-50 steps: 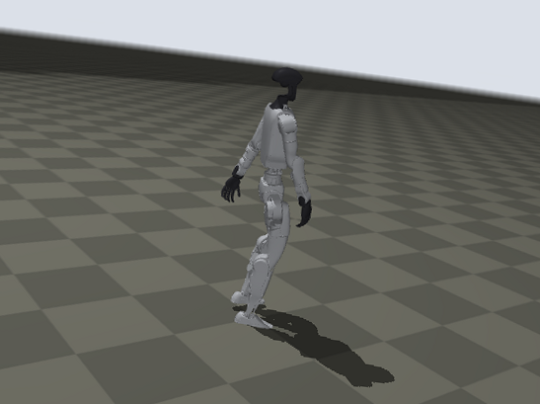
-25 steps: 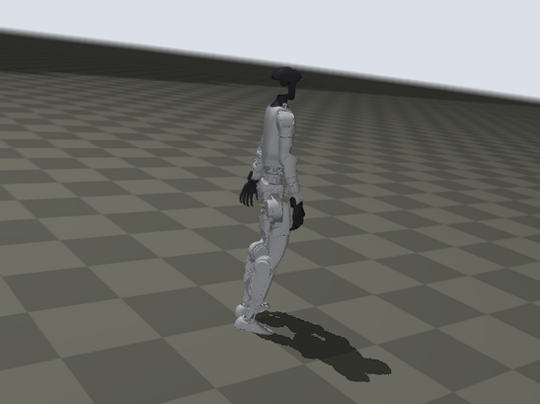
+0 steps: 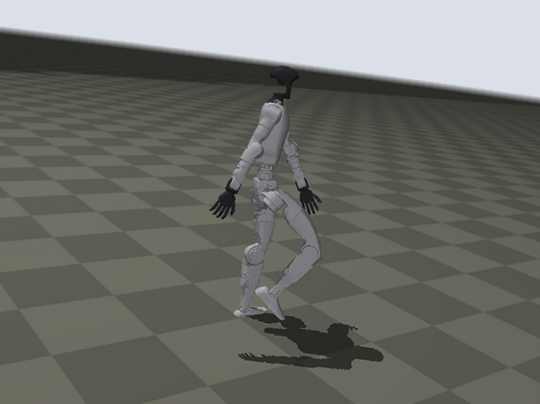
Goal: In place motions
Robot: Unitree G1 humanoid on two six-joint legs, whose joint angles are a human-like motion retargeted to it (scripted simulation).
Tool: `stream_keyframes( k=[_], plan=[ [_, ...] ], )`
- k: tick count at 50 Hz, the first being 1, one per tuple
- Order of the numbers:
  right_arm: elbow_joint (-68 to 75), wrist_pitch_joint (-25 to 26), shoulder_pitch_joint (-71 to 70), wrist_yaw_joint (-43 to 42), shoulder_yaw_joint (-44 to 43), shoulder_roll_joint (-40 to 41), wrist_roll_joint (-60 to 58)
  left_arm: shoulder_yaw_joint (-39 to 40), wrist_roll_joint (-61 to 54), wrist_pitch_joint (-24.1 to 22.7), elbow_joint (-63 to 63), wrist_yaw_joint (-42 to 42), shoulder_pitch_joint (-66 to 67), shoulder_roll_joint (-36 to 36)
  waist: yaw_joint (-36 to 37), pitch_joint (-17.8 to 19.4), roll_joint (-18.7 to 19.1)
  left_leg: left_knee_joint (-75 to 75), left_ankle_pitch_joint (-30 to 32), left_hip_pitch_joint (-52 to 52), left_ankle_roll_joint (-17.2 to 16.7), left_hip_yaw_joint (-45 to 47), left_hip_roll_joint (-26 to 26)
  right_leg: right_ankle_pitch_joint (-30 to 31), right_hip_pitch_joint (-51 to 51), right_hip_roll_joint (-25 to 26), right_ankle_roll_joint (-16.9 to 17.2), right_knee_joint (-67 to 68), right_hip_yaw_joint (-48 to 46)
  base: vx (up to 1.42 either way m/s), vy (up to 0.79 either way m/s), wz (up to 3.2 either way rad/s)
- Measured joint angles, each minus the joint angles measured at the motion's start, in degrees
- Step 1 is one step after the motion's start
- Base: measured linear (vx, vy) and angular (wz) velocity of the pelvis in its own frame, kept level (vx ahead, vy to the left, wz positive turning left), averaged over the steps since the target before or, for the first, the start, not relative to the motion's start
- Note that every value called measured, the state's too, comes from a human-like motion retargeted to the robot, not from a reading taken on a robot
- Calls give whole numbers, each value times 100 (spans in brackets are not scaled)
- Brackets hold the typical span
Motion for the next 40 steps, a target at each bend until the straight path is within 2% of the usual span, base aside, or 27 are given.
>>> stream_keyframes(
  k=[6,10,14,17,19,20,22,24,28,35,40],
  plan=[
    [356,145,-2,-153,-40,-66,155,-146,161,-181,-341,247,-425,0,-25,6,-76,-11,-28,85,-50,90,-27,96,270,40,116,-523,-2,-1,0,-16],
    [145,158,-68,4,47,11,75,-136,78,-258,-411,221,-233,-54,230,-254,-116,-110,-47,143,-145,320,-126,282,928,324,313,-1564,193,6,-4,-66],
    [-236,118,-210,249,183,141,-52,-109,-144,-353,-267,136,174,-115,531,-489,-85,-144,-83,166,-236,520,-165,586,1739,788,542,-2965,574,5,-11,-65],
    [-578,74,-461,479,336,270,-129,26,-326,-340,-15,-65,532,-174,692,-626,-110,-142,-115,193,-327,621,-274,829,2591,1022,727,-4532,886,0,-7,-48],
    [-778,40,-647,614,419,371,-169,89,-276,-276,153,-250,794,-195,776,-741,-154,-132,-144,185,-374,611,-401,511,3094,1087,833,-5515,1110,0,-11,-30],
    [-852,34,-718,667,457,415,-173,106,-221,-243,220,-318,893,-186,809,-766,-157,-123,-154,192,-393,593,-420,162,3281,1110,819,-5785,1125,0,-18,-38],
    [-990,16,-921,752,589,546,-99,101,20,-129,400,-433,1170,-152,1022,-913,-277,-100,-169,189,-473,696,-547,-522,3555,1024,552,-6434,788,4,-18,-55],
    [-1090,33,-1071,877,675,715,-12,62,272,-42,550,-512,1386,-73,1225,-1034,-361,-68,-159,150,-546,805,-555,-741,3605,970,498,-6738,827,1,-25,-53],
    [-1339,26,-1448,1196,820,993,79,-35,573,77,963,-561,1649,26,1486,-1094,-421,42,-95,44,-668,1010,-442,-646,3594,998,507,-7107,1031,-14,-28,-24],
    [-1656,-76,-1686,1311,1170,1038,-83,-108,852,345,1137,-754,1912,-21,1039,-1059,-235,149,35,-41,-779,826,-207,-697,3748,1131,408,-7271,830,-8,-10,47],
    [-1398,-31,-1461,1163,1135,997,-109,-150,1002,245,1137,-789,1871,-24,1031,-1038,-256,137,94,-12,-826,737,-141,-716,3840,1189,347,-7324,711,-3,-9,23]
  ],
)
